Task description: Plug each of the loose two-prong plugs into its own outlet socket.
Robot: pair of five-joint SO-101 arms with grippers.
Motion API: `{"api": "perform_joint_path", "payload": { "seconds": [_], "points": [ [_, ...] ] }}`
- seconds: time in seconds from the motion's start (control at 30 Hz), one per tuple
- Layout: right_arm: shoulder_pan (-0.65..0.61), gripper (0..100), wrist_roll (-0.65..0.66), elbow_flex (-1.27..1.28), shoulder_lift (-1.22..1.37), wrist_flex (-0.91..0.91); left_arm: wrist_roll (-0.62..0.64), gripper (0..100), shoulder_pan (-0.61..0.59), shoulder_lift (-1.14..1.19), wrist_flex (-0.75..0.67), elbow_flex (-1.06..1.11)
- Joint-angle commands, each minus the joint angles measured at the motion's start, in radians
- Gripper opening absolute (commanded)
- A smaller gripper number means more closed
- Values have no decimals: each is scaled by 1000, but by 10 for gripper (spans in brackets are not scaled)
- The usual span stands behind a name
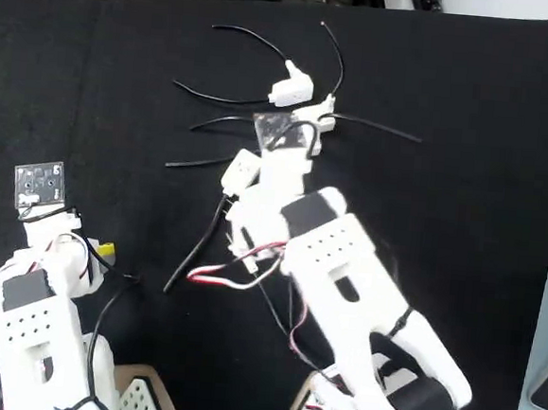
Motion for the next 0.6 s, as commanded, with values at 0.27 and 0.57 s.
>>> {"api": "perform_joint_path", "payload": {
  "seconds": [0.27, 0.57],
  "points": [
    [-48, 156, -143, 130, -30, -213, 6, 284, -8, -12, -17, -7],
    [55, 156, -176, 205, 2, -361, 6, 284, -8, -12, -17, -5]
  ]
}}
